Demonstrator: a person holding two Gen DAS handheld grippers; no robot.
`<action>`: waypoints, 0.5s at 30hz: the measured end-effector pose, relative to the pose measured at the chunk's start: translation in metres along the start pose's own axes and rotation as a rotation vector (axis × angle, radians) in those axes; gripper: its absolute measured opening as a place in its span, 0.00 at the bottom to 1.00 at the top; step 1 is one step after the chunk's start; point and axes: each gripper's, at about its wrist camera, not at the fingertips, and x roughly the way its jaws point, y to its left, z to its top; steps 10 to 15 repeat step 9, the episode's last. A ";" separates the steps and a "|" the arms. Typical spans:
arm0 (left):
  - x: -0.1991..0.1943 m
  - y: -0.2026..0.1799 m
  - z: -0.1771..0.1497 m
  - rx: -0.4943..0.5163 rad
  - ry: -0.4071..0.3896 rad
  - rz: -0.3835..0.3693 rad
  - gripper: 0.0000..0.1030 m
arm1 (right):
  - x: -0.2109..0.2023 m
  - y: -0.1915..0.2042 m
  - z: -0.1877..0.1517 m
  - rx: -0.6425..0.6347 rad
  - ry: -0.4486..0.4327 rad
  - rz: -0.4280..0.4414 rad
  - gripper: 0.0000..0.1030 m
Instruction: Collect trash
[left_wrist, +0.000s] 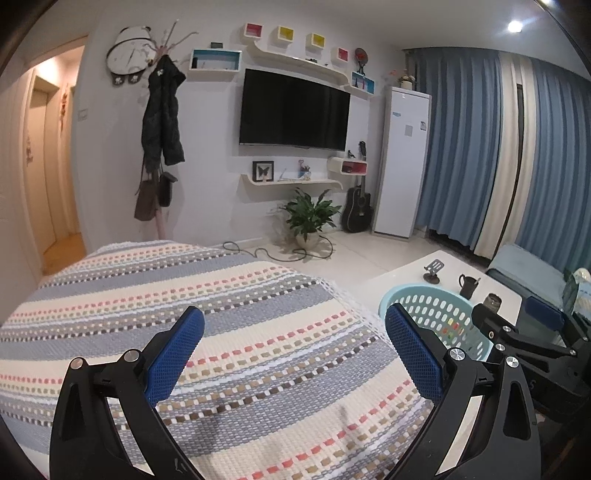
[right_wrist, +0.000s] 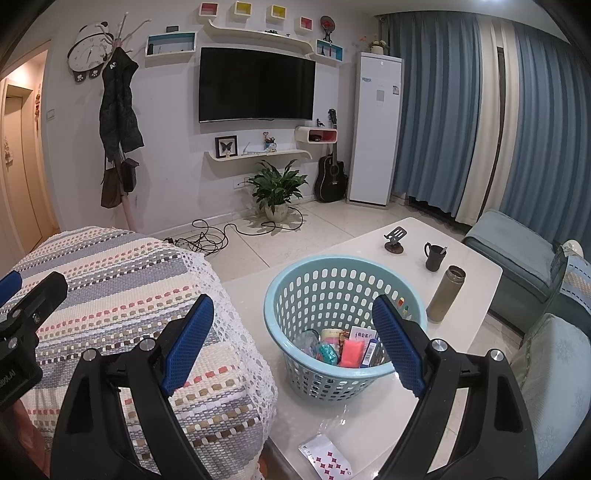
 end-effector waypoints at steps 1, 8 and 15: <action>0.001 0.000 0.000 0.000 0.004 -0.002 0.93 | 0.000 0.000 0.000 0.001 0.000 -0.001 0.81; 0.003 0.006 0.006 -0.040 0.028 -0.020 0.93 | -0.002 -0.004 0.003 0.014 0.009 0.007 0.81; 0.002 0.005 0.009 -0.032 0.034 -0.014 0.93 | -0.003 -0.004 0.005 0.015 0.008 0.011 0.81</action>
